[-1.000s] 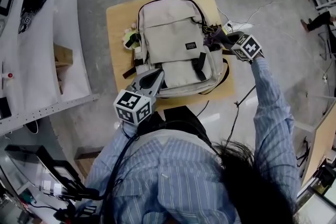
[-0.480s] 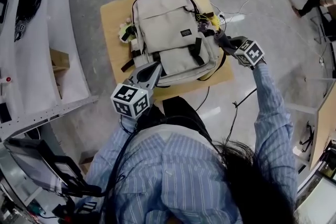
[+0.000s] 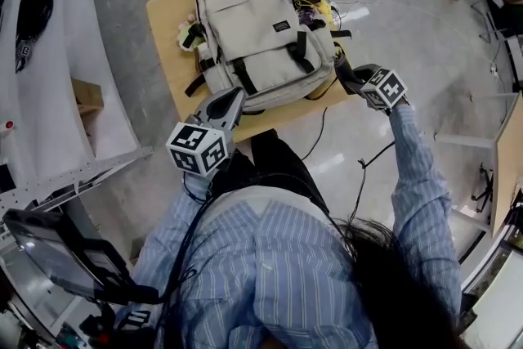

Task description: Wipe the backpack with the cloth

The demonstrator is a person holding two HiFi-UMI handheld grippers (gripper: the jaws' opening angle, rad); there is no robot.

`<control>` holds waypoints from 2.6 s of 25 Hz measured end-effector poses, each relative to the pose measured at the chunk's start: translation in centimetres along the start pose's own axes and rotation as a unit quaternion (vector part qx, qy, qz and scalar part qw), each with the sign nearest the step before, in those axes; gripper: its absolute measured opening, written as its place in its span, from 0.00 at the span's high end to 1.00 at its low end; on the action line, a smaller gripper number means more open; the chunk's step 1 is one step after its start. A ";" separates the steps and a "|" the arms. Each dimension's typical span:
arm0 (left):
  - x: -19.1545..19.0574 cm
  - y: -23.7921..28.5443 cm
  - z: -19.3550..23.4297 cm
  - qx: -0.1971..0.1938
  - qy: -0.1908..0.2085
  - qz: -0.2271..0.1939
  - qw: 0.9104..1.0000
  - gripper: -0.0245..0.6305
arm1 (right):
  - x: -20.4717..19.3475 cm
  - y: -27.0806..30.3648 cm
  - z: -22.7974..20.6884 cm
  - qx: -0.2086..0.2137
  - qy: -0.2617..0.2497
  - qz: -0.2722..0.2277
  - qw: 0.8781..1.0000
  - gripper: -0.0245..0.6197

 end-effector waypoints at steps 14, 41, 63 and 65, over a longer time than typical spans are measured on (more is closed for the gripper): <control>-1.5 -3.3 -2.1 -0.010 0.014 0.005 1.000 0.96 | -2.5 0.0 1.9 -0.073 0.122 0.004 0.990 0.82; -1.9 -8.5 -0.5 0.023 -0.011 -0.042 0.999 0.96 | 5.8 4.1 23.1 0.047 0.167 0.000 0.985 0.82; -3.7 -11.7 2.2 0.074 -0.048 -0.065 0.994 0.96 | 12.6 1.9 29.8 0.126 0.136 -0.015 0.983 0.82; -3.5 -11.7 2.2 0.075 -0.051 -0.069 0.994 0.96 | 13.6 0.3 29.3 0.135 0.136 -0.025 0.981 0.82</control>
Point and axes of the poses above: the fingertips, and each gripper's own axes: y forward along the fingers, z to its left, x out of its top, the point moved 3 cm from there along -y, backward along the fingers, and after that the axes turned 11 degrees about -x, right-handed, at the moved point
